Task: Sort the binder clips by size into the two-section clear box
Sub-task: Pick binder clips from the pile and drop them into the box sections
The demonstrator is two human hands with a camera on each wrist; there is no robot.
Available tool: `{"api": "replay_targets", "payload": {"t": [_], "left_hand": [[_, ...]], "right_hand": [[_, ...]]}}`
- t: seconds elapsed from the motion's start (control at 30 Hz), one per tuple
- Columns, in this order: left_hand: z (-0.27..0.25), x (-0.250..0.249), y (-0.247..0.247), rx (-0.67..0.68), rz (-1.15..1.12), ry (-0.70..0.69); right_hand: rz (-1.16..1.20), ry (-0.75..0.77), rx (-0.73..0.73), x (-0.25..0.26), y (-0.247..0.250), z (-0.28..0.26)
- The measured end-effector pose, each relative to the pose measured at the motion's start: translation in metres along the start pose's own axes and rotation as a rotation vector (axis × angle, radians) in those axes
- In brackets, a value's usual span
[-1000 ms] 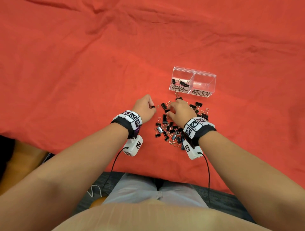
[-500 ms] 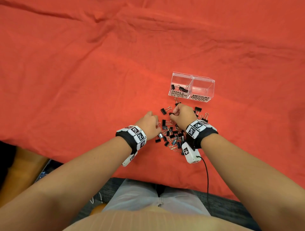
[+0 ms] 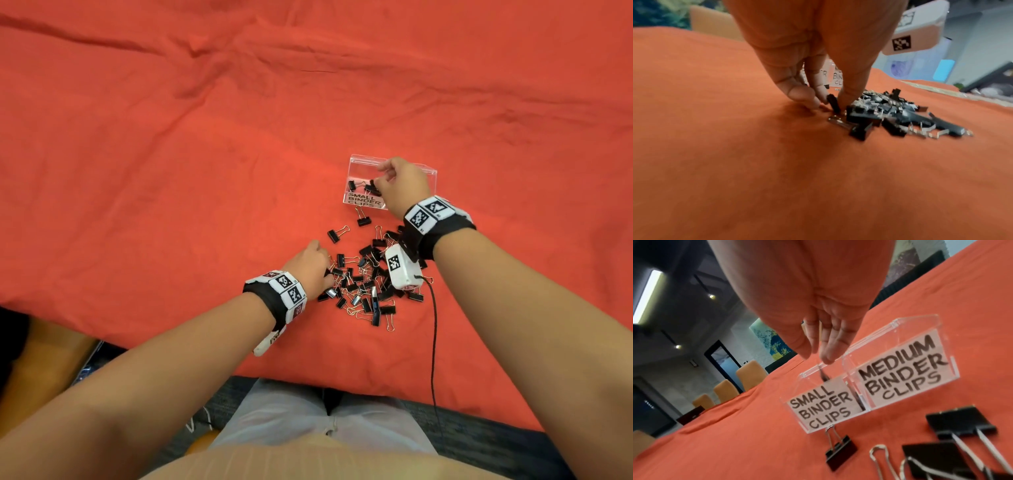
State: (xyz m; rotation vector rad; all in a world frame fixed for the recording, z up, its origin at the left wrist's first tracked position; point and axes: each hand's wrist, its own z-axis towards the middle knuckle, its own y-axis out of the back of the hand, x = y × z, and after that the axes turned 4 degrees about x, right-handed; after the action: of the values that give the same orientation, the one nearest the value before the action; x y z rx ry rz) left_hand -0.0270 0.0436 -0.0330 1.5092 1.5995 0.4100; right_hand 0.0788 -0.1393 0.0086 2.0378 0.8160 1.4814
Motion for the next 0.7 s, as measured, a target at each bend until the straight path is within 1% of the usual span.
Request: {"api": "replay_targets", "payload": {"t": [0.07, 0.13, 0.17, 0.3, 0.37, 0.43, 0.5, 0.6, 0.63, 0.7], "left_hand": [[0.004, -0.002, 0.005, -0.011, -0.101, 0.049], [0.008, -0.005, 0.018, -0.053, -0.206, 0.09], [0.01, -0.007, 0.027, -0.081, -0.257, 0.101], [0.031, -0.025, 0.072, -0.231, -0.344, 0.072], [0.047, -0.038, 0.092, -0.285, -0.335, 0.028], [0.065, -0.051, 0.105, -0.306, -0.275, -0.021], [0.082, -0.06, 0.111, -0.292, -0.195, -0.043], [0.097, -0.066, 0.109, -0.22, -0.093, -0.04], [0.099, -0.065, 0.107, -0.206, -0.086, -0.04], [0.097, -0.062, 0.101, -0.222, -0.109, -0.059]], "right_hand": [[-0.033, 0.019, -0.009, 0.0, 0.002, -0.002], [-0.049, 0.049, -0.029, -0.003, 0.002, -0.008], [-0.055, 0.058, -0.016, -0.006, 0.001, -0.014], [-0.076, 0.063, 0.12, -0.022, -0.012, -0.044], [-0.13, 0.073, 0.173, -0.03, -0.02, -0.061], [-0.229, 0.131, 0.231, -0.038, -0.03, -0.075], [-0.308, 0.171, 0.286, -0.046, -0.039, -0.086], [-0.376, 0.184, 0.344, -0.055, -0.045, -0.094], [-0.393, 0.184, 0.349, -0.059, -0.046, -0.095], [-0.396, 0.157, 0.33, -0.064, -0.043, -0.096]]}}
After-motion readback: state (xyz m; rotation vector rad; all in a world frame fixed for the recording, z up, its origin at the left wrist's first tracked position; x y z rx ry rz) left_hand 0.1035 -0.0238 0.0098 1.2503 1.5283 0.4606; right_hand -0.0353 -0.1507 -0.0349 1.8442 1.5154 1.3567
